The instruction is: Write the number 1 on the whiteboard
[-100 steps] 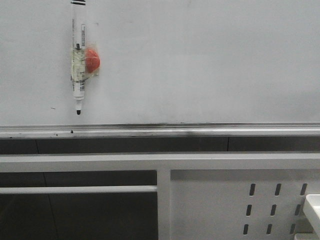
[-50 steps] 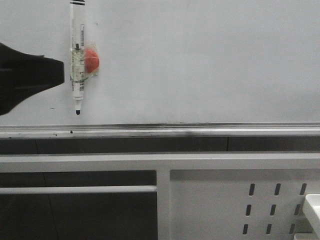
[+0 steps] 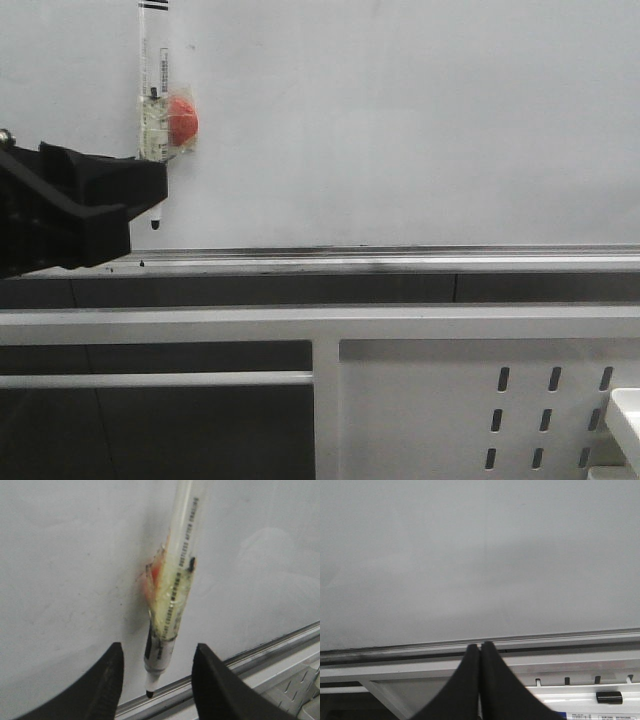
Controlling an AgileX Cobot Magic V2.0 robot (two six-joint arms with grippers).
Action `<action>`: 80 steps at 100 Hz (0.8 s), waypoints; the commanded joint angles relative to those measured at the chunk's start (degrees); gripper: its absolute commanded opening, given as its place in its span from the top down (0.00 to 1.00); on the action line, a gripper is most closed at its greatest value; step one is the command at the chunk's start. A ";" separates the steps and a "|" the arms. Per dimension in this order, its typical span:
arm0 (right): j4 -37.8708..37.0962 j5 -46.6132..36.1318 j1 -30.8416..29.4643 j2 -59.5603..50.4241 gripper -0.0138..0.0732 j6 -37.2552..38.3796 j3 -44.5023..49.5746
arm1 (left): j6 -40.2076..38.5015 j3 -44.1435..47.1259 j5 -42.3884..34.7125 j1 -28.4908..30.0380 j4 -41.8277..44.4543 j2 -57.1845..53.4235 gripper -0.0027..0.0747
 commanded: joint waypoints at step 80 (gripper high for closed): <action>0.26 -2.74 0.34 0.88 0.92 -1.26 -1.92 | -0.97 -5.51 -12.61 -0.54 0.23 3.62 0.99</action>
